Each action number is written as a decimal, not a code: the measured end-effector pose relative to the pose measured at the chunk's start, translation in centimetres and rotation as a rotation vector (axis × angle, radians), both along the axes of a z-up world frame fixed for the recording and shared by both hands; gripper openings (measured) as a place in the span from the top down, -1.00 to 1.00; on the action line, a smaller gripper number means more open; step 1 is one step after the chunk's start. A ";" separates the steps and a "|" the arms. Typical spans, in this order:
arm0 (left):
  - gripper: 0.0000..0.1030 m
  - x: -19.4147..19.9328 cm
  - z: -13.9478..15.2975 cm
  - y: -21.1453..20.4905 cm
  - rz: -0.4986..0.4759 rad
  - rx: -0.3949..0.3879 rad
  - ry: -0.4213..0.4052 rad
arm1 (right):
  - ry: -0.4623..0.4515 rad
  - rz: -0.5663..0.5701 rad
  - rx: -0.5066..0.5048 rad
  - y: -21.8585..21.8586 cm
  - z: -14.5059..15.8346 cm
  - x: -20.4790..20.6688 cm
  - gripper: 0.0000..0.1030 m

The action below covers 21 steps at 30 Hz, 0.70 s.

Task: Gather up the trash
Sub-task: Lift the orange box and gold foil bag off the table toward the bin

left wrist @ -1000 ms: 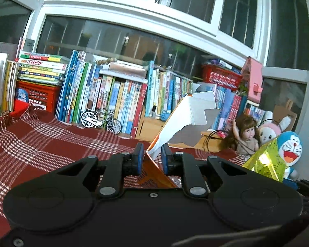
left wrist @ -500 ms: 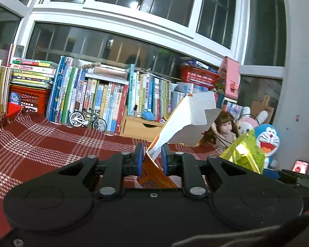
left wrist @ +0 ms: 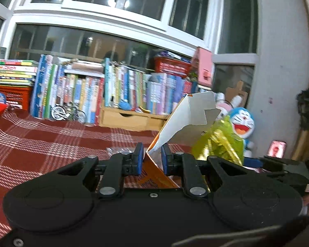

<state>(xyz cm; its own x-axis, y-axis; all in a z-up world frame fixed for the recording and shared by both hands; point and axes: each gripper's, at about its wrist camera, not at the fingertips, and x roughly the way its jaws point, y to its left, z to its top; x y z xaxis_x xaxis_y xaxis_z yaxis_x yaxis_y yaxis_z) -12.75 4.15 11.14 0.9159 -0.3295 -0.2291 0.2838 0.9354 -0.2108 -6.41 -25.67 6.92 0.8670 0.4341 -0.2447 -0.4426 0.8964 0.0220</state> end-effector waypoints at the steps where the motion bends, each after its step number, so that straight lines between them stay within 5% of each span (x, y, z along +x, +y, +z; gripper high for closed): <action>1: 0.67 -0.4 -0.2 -0.2 -0.009 0.005 0.000 | 0.004 0.005 -0.004 0.0 -0.1 -0.4 -0.30; 7: 0.67 -2.7 -1.8 -1.6 -0.039 0.050 0.001 | 0.029 0.042 -0.023 0.3 -0.6 -2.3 -0.30; 21: 0.68 -7.3 -6.0 -1.1 -0.091 -0.019 0.139 | 0.146 0.128 -0.031 0.7 -2.9 -6.2 -0.30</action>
